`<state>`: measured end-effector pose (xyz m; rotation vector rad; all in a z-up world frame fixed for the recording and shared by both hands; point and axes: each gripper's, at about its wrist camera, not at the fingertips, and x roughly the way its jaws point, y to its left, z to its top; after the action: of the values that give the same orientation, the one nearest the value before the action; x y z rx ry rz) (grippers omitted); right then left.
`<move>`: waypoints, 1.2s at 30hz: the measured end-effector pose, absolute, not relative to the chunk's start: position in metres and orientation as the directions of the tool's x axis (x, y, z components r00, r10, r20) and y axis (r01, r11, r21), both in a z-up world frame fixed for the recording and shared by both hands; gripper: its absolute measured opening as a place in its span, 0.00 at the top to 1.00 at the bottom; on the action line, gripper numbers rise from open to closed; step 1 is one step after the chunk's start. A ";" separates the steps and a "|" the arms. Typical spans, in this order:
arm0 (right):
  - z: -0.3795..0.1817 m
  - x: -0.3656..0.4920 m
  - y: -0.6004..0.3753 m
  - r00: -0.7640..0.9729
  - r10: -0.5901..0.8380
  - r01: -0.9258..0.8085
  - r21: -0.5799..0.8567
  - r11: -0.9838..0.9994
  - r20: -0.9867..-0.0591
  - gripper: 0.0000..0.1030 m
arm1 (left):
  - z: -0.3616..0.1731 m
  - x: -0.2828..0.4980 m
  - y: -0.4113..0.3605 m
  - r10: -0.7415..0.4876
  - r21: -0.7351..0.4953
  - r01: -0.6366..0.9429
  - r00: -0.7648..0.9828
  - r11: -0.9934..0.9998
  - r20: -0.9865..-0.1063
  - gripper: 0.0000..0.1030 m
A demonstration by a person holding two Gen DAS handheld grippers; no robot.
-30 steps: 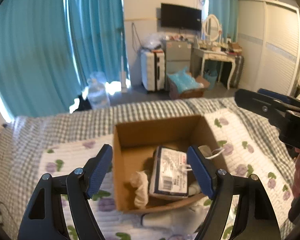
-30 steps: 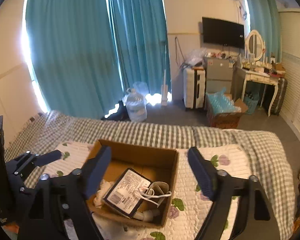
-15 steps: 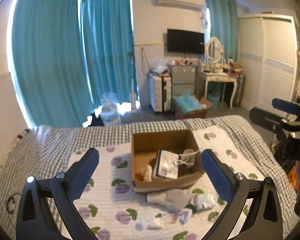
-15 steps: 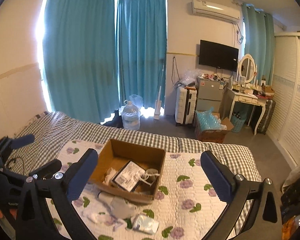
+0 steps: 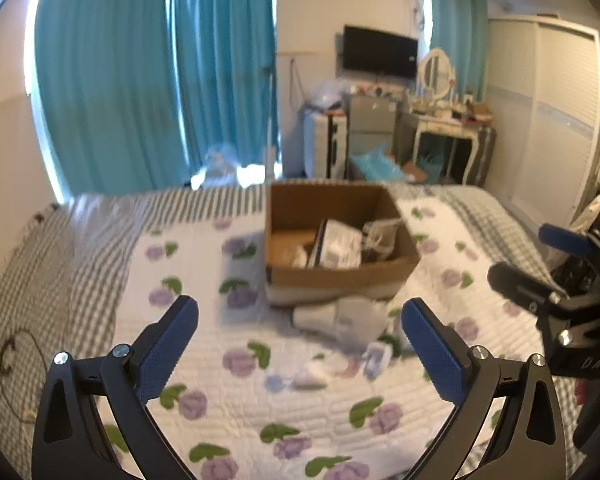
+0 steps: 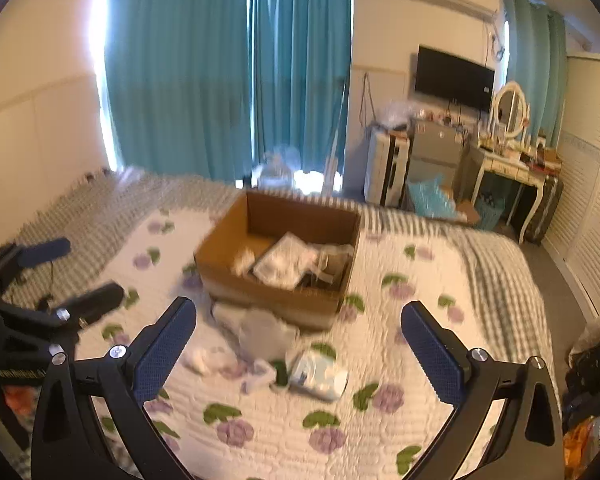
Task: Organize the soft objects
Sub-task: 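Grasp the white cotton piece with the left tool while the right tool grasps the plush toy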
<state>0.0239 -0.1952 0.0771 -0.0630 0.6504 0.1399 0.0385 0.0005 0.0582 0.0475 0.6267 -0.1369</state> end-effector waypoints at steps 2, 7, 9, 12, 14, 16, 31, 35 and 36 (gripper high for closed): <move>0.056 0.030 -0.191 0.763 0.099 -0.148 -0.024 0.989 -0.639 0.00 | 0.043 0.043 0.004 -0.108 0.000 0.135 0.789 0.991 -0.605 0.00; 0.014 0.044 -0.190 0.717 0.093 -0.131 -0.002 0.991 -0.690 0.00 | 0.002 0.052 0.002 -0.091 0.035 0.149 0.757 0.988 -0.648 0.00; -0.008 0.051 -0.188 0.689 0.094 -0.119 0.015 0.993 -0.719 0.00 | -0.013 0.056 0.000 -0.092 0.045 0.163 0.741 0.986 -0.665 0.01; -0.029 0.057 -0.184 0.673 0.072 -0.096 0.010 0.995 -0.736 0.00 | -0.040 0.066 -0.002 -0.077 0.060 0.167 0.709 0.984 -0.701 0.03; -0.044 0.060 -0.182 0.667 0.074 -0.086 0.022 0.996 -0.741 0.00 | -0.057 0.073 -0.002 -0.085 0.048 0.173 0.685 0.984 -0.724 0.03; -0.054 0.064 -0.180 0.655 0.074 -0.079 0.029 0.996 -0.752 0.00 | -0.071 0.080 -0.001 -0.101 0.027 0.181 0.661 0.983 -0.744 0.07; -0.106 0.083 -0.181 0.541 0.125 -0.031 0.129 0.991 -0.832 0.46 | -0.112 0.107 -0.011 -0.261 -0.097 0.313 0.536 0.945 -0.803 0.62; -0.118 0.090 -0.172 0.503 0.158 -0.047 0.156 0.987 -0.850 0.47 | -0.108 0.114 0.005 -0.225 -0.090 0.261 0.554 0.961 -0.802 0.62; -0.121 0.091 -0.170 0.493 0.162 -0.050 0.158 0.986 -0.855 0.47 | -0.107 0.115 0.008 -0.225 -0.094 0.253 0.558 0.963 -0.799 0.62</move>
<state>0.0911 -0.1700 -0.1208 0.1179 1.0484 0.1288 0.1153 0.0077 -0.1065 0.0328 0.9376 -0.2818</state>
